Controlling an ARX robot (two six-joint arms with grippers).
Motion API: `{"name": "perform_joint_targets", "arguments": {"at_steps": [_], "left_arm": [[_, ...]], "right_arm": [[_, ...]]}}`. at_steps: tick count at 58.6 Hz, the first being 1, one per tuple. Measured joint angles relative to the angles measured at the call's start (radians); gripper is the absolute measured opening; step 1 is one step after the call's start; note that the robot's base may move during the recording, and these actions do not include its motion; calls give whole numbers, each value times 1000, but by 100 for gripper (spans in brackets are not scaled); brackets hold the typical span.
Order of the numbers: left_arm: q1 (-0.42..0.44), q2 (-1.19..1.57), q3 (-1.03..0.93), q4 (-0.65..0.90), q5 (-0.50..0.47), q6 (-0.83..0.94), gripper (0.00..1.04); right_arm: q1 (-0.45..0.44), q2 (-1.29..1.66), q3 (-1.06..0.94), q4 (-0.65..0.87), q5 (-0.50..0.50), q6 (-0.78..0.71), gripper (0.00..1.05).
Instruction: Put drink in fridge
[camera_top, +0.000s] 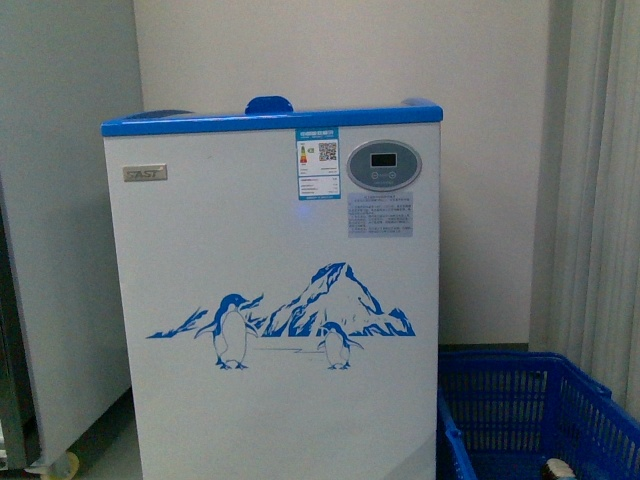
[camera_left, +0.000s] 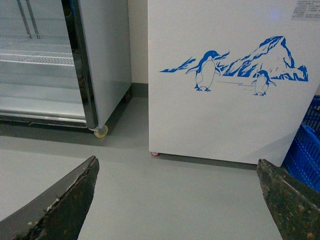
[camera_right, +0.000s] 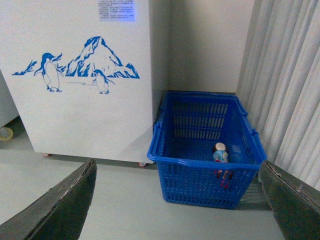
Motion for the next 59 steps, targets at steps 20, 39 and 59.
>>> {"name": "perform_joint_targets", "arguments": {"at_steps": [20, 39, 59], "left_arm": [[0, 0, 0, 0, 0, 0, 97], [0, 0, 0, 0, 0, 0, 97], [0, 0, 0, 0, 0, 0, 97]], "right_arm": [[0, 0, 0, 0, 0, 0, 97], [0, 0, 0, 0, 0, 0, 97], [0, 0, 0, 0, 0, 0, 97]]}}
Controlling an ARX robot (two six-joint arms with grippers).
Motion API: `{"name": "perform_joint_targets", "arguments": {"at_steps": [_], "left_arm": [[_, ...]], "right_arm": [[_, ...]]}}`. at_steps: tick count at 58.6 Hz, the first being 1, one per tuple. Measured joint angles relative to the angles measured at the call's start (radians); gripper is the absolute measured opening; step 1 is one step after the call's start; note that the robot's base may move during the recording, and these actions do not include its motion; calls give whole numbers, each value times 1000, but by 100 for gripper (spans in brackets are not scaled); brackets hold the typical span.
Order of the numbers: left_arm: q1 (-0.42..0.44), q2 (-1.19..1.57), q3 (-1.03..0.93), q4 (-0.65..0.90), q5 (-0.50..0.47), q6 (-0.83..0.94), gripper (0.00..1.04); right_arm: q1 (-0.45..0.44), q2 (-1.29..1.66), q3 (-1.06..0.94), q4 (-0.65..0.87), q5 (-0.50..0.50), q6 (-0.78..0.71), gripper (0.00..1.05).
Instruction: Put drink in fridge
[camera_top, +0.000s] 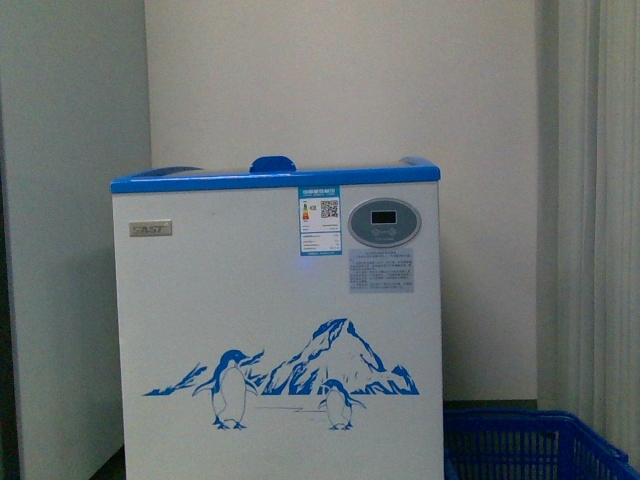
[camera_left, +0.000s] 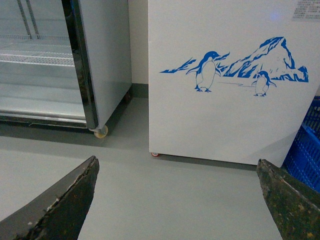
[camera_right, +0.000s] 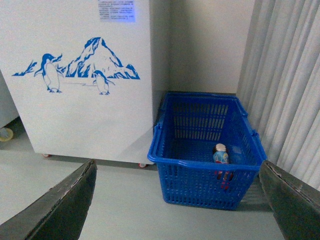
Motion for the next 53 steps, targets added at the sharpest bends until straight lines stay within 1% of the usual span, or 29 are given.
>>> {"name": "perform_joint_targets", "arguments": {"at_steps": [53], "left_arm": [[0, 0, 0, 0, 0, 0, 97]], "right_arm": [[0, 0, 0, 0, 0, 0, 97]]}}
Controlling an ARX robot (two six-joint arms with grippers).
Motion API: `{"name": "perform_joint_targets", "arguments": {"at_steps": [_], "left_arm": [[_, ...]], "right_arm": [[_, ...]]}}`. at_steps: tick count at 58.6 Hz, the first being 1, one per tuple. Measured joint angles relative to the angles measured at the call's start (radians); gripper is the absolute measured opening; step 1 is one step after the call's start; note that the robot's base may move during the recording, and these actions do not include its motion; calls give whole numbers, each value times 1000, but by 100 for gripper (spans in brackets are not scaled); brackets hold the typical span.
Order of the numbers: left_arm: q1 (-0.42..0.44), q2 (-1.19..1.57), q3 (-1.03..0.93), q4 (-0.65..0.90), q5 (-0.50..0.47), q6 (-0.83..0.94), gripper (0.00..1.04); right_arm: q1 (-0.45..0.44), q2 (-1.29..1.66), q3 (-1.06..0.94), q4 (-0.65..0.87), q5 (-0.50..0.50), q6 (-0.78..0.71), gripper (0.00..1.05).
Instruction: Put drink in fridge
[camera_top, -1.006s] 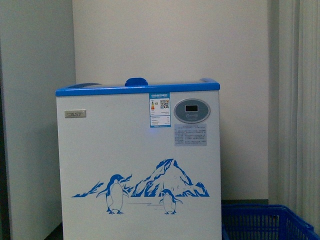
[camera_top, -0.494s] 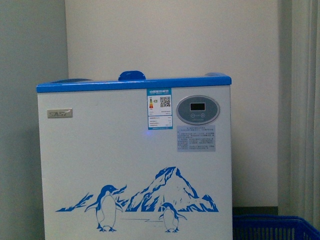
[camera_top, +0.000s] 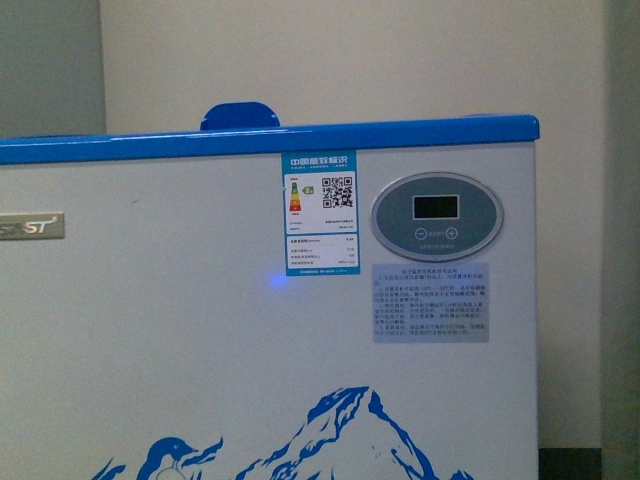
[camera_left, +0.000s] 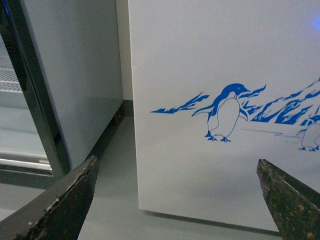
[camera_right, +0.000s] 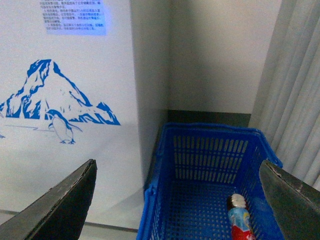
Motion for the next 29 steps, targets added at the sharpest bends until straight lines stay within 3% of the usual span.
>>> {"name": "perform_joint_targets", "arguments": {"at_steps": [16, 22, 25, 29], "left_arm": [[0, 0, 0, 0, 0, 0, 97], [0, 0, 0, 0, 0, 0, 97], [0, 0, 0, 0, -1, 0, 97], [0, 0, 0, 0, 0, 0, 97]], "right_arm": [[0, 1, 0, 0, 2, 1, 97], [42, 208, 86, -157, 308, 170, 97], [-8, 373, 116, -86, 310, 201, 97], [-90, 612, 171, 61, 237, 208, 97]]}}
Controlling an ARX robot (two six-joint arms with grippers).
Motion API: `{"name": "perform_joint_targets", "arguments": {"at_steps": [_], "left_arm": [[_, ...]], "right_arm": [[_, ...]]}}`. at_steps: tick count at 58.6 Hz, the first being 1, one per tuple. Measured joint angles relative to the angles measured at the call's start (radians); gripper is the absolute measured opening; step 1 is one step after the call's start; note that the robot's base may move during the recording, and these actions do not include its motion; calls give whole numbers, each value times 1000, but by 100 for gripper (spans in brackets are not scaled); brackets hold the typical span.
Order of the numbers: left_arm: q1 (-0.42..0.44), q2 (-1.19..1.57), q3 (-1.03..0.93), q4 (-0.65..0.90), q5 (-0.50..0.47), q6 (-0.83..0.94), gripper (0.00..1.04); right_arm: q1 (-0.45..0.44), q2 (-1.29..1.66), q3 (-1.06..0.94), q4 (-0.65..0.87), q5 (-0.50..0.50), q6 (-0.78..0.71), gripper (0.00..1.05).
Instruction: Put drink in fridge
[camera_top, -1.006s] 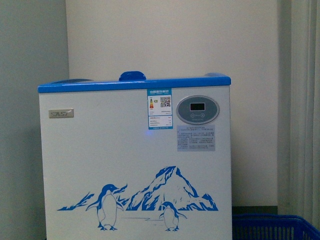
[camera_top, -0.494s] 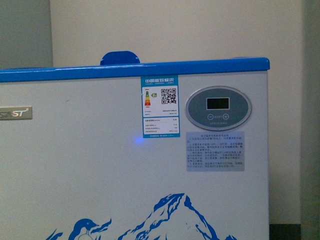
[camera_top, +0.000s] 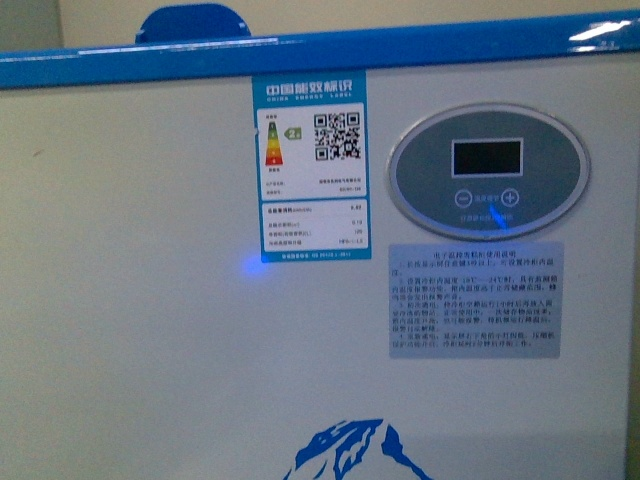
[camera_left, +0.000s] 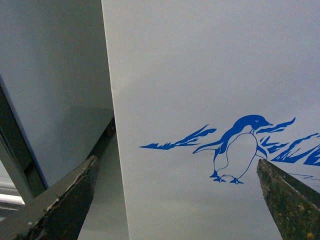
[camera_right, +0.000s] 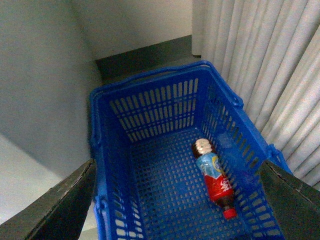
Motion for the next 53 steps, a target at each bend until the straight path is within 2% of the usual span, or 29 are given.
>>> {"name": "perform_joint_targets", "arguments": {"at_steps": [5, 8, 19, 24, 34, 53], "left_arm": [[0, 0, 0, 0, -1, 0, 97], [0, 0, 0, 0, 0, 0, 97], [0, 0, 0, 0, 0, 0, 97], [0, 0, 0, 0, 0, 0, 97], [0, 0, 0, 0, 0, 0, 97], [0, 0, 0, 0, 0, 0, 97]], "right_arm": [[-65, 336, 111, 188, -29, -12, 97], [-75, 565, 207, 243, -50, -12, 97], [-53, 1093, 405, 326, -56, -27, 97], [-63, 1300, 515, 369, -10, -41, 97], [-105, 1571, 693, 380, 60, -74, 97], [-148, 1995, 1069, 288, 138, -104, 97]]}}
